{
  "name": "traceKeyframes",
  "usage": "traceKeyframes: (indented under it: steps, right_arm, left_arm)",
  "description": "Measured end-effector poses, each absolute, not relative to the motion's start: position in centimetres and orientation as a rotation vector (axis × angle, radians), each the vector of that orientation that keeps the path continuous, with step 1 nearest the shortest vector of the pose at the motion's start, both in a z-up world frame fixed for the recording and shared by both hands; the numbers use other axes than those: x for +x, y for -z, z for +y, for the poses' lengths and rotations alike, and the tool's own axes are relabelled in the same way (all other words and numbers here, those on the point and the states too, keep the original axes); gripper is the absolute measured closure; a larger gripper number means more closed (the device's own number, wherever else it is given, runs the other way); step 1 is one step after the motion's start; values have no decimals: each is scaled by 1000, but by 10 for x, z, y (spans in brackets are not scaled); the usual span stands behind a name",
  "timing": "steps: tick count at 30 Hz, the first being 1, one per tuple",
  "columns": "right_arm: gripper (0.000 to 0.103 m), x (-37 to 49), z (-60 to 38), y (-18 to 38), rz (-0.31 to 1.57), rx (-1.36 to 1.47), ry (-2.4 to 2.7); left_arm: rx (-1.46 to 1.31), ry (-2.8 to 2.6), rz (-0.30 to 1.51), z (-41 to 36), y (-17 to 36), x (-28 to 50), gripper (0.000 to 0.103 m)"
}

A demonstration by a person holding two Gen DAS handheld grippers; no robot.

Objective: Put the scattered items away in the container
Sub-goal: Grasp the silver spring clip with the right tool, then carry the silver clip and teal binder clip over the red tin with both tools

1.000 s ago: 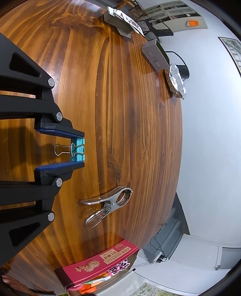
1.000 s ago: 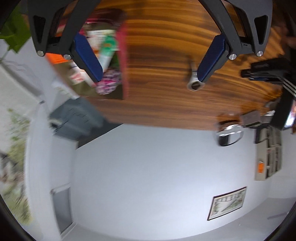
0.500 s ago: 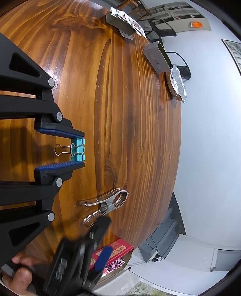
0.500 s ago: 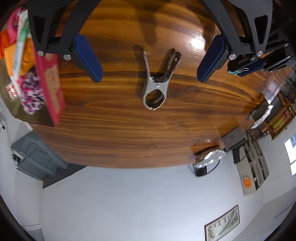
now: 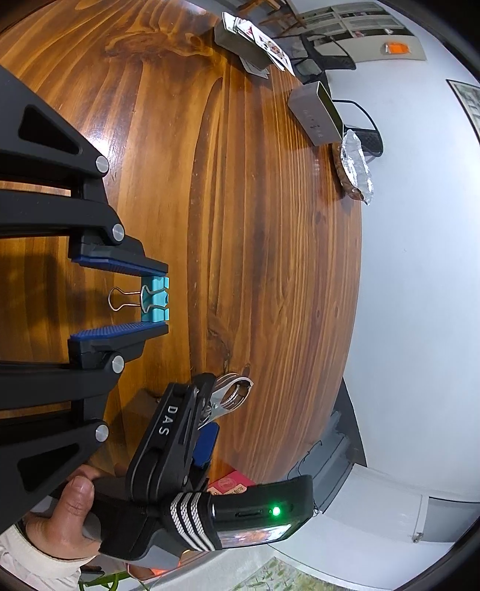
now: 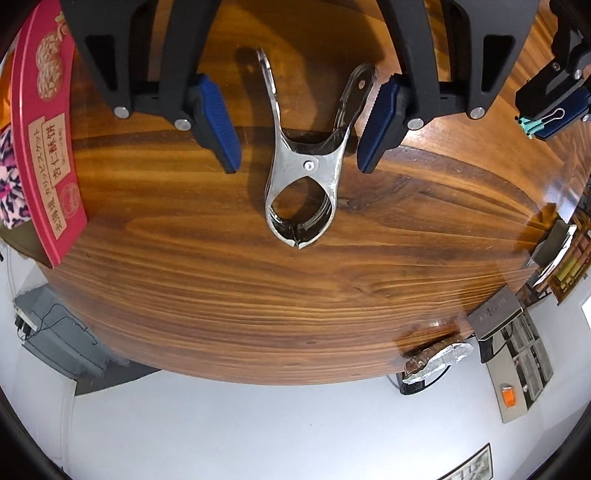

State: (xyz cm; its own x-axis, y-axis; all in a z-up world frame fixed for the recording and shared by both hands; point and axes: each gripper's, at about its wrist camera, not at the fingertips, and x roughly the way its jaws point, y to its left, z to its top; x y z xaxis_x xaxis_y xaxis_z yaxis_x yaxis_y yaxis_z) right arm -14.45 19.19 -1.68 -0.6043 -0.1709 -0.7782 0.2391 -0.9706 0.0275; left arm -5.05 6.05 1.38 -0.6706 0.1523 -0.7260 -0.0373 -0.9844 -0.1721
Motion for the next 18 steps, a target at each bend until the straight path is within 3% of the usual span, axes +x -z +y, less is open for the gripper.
traceKeyframes:
  steps: [4, 6, 7, 18]
  right_arm:
    - [35, -147, 186, 19, 168, 1277, 2626]
    - [56, -147, 184, 18, 194, 1268, 2631]
    - [61, -146, 183, 17, 205, 1260, 2633]
    - [63, -120, 201, -9, 128, 1136, 2664]
  left_arm:
    - [-1226, -2769, -211, 62, -13, -51, 77]
    - [-1229, -2770, -211, 62, -13, -51, 77]
    - [-1230, -2770, -211, 62, -13, -51, 77]
    - [-1229, -2767, -198, 64, -11, -52, 77]
